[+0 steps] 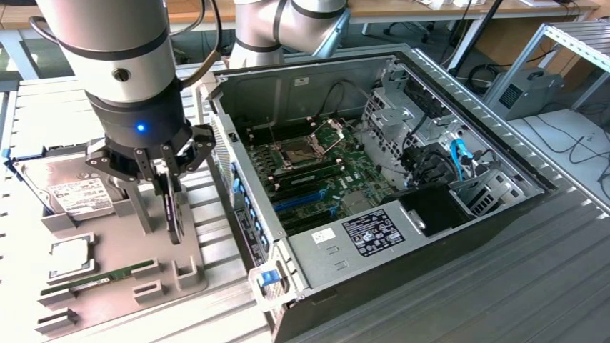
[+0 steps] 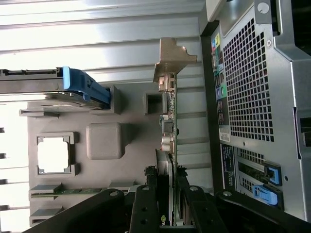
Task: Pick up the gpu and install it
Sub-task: 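Pick up the gpu and move the gpu toward the slot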
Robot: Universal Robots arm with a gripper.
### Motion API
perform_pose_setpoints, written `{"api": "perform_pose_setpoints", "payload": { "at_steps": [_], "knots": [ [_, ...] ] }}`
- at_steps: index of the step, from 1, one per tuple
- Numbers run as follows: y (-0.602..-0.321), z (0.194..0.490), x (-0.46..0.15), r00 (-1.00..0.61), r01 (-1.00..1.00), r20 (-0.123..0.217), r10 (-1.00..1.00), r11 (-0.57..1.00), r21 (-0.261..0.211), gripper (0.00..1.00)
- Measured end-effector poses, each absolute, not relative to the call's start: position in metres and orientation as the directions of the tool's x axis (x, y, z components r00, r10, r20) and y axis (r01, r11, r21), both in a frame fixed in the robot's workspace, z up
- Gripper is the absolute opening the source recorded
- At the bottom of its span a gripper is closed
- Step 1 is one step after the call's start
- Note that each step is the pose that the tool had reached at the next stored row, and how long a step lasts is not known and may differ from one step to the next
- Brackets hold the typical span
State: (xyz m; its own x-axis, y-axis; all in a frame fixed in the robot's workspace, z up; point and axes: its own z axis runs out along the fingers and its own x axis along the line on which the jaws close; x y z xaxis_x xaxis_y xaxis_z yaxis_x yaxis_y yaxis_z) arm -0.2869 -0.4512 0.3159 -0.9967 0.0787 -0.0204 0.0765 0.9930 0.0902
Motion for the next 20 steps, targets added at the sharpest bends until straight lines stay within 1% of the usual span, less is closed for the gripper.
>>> {"api": "perform_pose_setpoints", "payload": {
  "at_steps": [20],
  "knots": [
    [-0.4512, 0.3208, -0.2869, -0.997, 0.077, -0.020, 0.079, 0.993, 0.095, 0.26]
  ]
}}
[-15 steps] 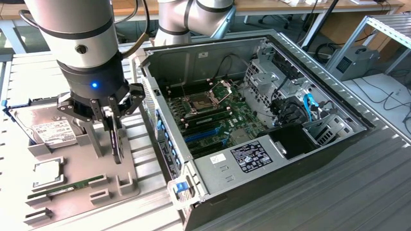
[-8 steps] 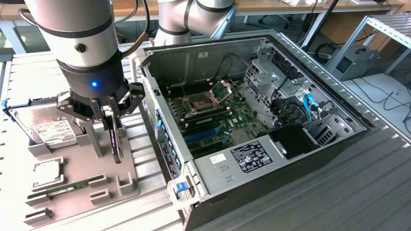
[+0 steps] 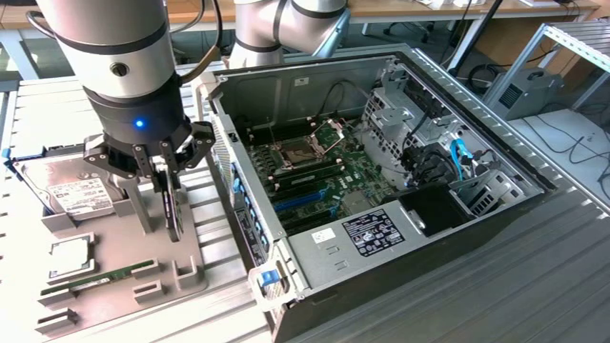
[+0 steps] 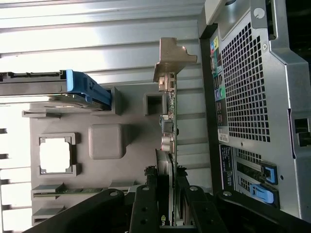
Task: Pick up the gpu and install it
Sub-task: 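Pick up the gpu and move the gpu toward the slot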
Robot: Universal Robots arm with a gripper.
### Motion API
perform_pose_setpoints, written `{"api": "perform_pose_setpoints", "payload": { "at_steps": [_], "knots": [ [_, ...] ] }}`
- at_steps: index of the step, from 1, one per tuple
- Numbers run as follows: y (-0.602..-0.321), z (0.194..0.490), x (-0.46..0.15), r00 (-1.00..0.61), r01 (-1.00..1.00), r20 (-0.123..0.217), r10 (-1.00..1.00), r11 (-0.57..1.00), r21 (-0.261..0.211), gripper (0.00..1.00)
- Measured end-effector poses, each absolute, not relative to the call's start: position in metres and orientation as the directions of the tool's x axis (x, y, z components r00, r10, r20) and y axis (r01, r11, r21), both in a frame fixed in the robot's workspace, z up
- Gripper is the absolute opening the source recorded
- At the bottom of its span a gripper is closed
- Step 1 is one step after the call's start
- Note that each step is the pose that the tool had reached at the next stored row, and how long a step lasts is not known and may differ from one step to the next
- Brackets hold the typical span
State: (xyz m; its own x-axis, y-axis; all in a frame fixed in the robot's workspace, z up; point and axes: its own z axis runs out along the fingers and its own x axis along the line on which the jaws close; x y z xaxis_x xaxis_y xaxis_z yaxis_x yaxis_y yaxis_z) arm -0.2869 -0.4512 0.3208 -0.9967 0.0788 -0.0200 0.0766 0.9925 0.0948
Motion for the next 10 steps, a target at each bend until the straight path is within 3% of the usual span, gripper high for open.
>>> {"api": "perform_pose_setpoints", "payload": {
  "at_steps": [10],
  "knots": [
    [-0.4512, 0.3231, -0.2869, -0.997, 0.077, -0.020, 0.079, 0.992, 0.097, 0.26]
  ]
}}
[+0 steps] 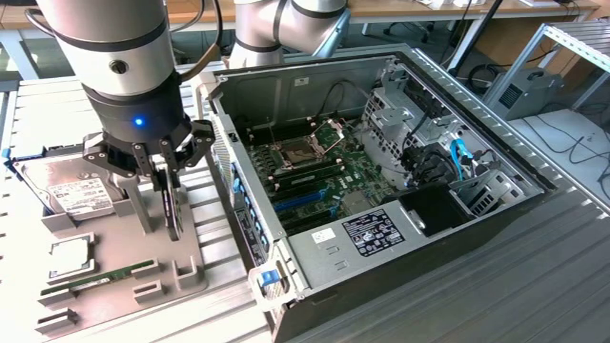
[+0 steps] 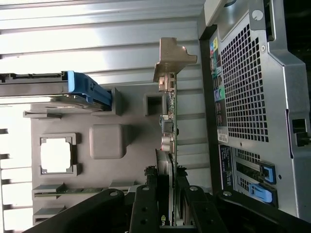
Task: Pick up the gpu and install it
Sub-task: 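Pick up the gpu and move the gpu toward the slot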
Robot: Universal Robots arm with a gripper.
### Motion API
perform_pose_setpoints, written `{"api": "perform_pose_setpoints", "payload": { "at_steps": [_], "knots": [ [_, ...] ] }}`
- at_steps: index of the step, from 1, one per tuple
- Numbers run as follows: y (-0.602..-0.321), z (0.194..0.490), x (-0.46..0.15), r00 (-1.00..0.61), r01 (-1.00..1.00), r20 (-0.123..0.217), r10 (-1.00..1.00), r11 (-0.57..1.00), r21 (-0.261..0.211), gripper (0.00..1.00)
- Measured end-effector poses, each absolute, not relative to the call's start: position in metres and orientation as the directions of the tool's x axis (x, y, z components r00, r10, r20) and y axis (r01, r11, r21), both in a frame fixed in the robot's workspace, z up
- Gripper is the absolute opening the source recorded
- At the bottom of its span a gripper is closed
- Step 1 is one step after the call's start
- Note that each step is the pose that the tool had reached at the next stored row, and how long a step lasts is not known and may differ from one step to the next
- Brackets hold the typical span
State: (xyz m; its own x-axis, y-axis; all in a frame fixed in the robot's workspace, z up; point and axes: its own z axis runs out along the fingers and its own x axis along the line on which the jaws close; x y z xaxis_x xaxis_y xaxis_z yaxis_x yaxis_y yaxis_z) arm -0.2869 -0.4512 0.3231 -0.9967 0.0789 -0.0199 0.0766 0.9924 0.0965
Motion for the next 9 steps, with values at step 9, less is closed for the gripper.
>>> {"api": "perform_pose_setpoints", "payload": {
  "at_steps": [9],
  "knots": [
    [-0.4512, 0.3261, -0.2869, -0.997, 0.077, -0.020, 0.079, 0.992, 0.098, 0.26]
  ]
}}
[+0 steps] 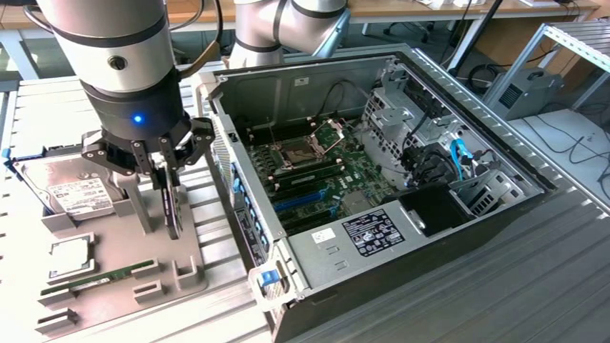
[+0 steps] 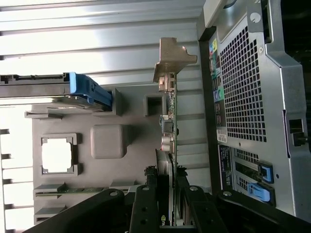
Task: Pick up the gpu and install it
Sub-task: 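Pick up the gpu and move the gpu toward the slot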
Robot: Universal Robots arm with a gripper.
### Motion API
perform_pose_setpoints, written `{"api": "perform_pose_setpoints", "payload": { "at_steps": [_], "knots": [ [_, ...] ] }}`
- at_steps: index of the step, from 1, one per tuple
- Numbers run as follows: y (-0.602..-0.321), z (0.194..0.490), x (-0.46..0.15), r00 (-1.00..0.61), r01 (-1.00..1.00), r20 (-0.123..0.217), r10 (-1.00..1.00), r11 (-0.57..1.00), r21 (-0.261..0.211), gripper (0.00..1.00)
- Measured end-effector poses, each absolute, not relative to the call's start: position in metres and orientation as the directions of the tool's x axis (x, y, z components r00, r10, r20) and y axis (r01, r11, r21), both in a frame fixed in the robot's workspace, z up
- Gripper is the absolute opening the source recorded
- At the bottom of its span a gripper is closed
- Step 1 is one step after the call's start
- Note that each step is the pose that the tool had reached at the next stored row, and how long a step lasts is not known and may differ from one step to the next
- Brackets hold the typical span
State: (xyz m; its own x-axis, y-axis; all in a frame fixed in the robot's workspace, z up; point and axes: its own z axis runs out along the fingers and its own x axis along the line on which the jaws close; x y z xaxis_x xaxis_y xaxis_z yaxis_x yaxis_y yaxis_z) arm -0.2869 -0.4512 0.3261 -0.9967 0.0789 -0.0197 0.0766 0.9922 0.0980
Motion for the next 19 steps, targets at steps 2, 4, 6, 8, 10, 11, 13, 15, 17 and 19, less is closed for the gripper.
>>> {"api": "perform_pose_setpoints", "payload": {
  "at_steps": [2, 4, 6, 8, 10, 11, 13, 15, 17, 19],
  "knots": [
    [-0.4512, 0.3266, -0.2869, -0.997, 0.077, -0.020, 0.079, 0.992, 0.098, 0.26],
    [-0.4512, 0.3272, -0.2869, -0.997, 0.077, -0.020, 0.079, 0.992, 0.099, 0.26],
    [-0.4512, 0.3280, -0.2869, -0.997, 0.077, -0.020, 0.079, 0.992, 0.099, 0.26],
    [-0.4512, 0.3286, -0.2869, -0.997, 0.077, -0.020, 0.079, 0.992, 0.100, 0.26],
    [-0.4512, 0.3292, -0.2869, -0.997, 0.077, -0.020, 0.079, 0.992, 0.100, 0.26],
    [-0.4513, 0.3295, -0.2869, -0.997, 0.077, -0.020, 0.079, 0.992, 0.100, 0.26],
    [-0.4512, 0.3301, -0.2869, -0.997, 0.077, -0.020, 0.079, 0.992, 0.100, 0.26],
    [-0.4512, 0.3306, -0.2869, -0.997, 0.077, -0.020, 0.079, 0.992, 0.101, 0.26],
    [-0.4512, 0.3312, -0.2869, -0.997, 0.077, -0.019, 0.079, 0.992, 0.101, 0.26],
    [-0.4513, 0.3318, -0.2869, -0.997, 0.077, -0.019, 0.079, 0.992, 0.102, 0.26]
  ]
}}
